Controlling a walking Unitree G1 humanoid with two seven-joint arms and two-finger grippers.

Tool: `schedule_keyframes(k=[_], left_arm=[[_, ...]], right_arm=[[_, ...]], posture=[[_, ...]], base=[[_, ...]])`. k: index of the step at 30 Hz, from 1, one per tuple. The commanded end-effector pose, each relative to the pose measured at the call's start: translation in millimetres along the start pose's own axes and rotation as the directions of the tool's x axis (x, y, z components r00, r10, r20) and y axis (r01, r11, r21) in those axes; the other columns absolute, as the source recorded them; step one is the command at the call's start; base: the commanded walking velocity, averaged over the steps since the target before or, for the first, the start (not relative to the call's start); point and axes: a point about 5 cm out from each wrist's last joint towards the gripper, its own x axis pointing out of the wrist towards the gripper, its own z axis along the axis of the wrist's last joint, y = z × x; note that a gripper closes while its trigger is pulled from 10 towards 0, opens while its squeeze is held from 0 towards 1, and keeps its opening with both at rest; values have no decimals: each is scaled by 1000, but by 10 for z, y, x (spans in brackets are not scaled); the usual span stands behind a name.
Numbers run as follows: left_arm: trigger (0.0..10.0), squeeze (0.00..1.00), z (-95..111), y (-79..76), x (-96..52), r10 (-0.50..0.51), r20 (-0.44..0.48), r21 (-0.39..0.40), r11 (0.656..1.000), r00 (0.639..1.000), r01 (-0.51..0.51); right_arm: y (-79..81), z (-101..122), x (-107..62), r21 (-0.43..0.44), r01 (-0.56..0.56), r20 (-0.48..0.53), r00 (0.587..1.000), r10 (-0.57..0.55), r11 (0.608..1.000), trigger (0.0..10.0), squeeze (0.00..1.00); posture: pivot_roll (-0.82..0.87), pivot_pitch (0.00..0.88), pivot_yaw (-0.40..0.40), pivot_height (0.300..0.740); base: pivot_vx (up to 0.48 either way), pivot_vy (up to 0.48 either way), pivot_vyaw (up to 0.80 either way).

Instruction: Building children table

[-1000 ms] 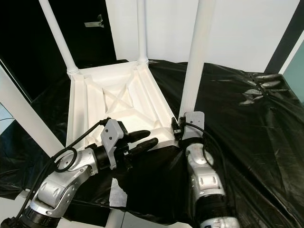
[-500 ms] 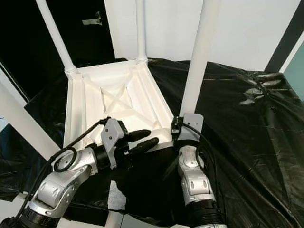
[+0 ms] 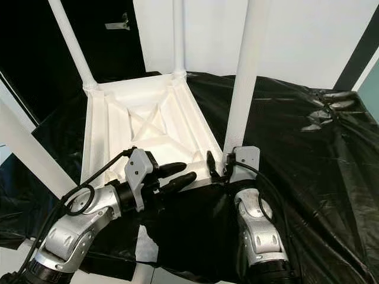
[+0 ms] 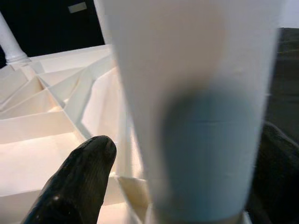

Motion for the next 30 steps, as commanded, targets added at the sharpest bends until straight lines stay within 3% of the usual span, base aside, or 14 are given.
schedule_keyframes(k=[1,2,3,4,5,6,7,8,17,18,19,20,25,30], left_arm=[[10000,0,6,-6,-10,0,-5,3,1000,1000,0],[10000,0,6,-2,-13,-1,-6,4,1000,1000,1],[10000,0,6,8,-3,-6,-5,6,1000,1000,6],[10000,0,6,8,-3,-6,-5,6,1000,1000,6],[10000,0,6,16,5,-10,-5,8,1000,1000,10],[10000,0,8,27,19,-15,-5,11,1000,1000,15],[10000,0,8,27,19,-15,-5,11,1000,1000,15],[10000,0,9,29,21,-16,-4,12,1000,1000,16],[10000,0,21,39,17,-1,-1,19,1000,1000,1],[10000,0,21,38,16,1,-1,20,1000,1000,-1],[10000,0,21,38,16,1,-1,20,1000,1000,-1],[10000,0,21,36,13,3,-1,20,1000,1000,-3],[10000,0,25,32,11,7,0,20,1000,1000,-7],[10000,0,12,13,9,6,-2,16,1000,1000,-6]], right_arm=[[19,17,-7,2,-13,11,1000,13,1000,10000,1000],[-28,7,-43,1,-50,10,999,50,999,10000,1000],[-166,1,-43,-32,-162,3,987,162,986,10000,1000],[-166,1,-43,-32,-162,3,987,162,986,10000,1000],[-267,8,-42,-54,-236,-5,972,236,970,10000,1000],[-373,39,20,-89,-350,-30,937,348,933,10000,690],[-373,39,20,-89,-350,-30,937,348,933,10000,690],[-374,45,53,-101,-374,-40,928,372,922,10000,0],[-298,-6,275,-149,-506,-113,862,493,850,10000,0],[-285,-22,282,-150,-519,-121,854,505,842,2118,0],[-285,-22,282,-150,-519,-121,854,505,842,2118,0],[-276,-34,286,-150,-529,-126,848,514,835,0,0],[-292,-72,289,-137,-560,-141,827,544,817,0,0],[-381,-143,239,-125,-531,-154,845,512,838,0,0]], posture=[[-12,0,-1,740],[-12,0,-1,740],[-29,0,16,740],[-29,0,16,740],[-29,0,17,740],[-27,0,18,740],[-27,0,18,740],[-27,0,17,740],[0,0,2,740],[5,0,-1,740],[5,0,-1,740],[7,0,-2,740],[9,0,-4,740],[0,0,-3,740]], base=[[0,0,0],[0,0,0],[0,0,0],[0,0,0],[0,0,0],[0,0,0],[0,0,0],[0,0,0],[0,0,0],[0,0,0],[0,0,0],[0,0,0],[0,0,0],[0,0,0]])
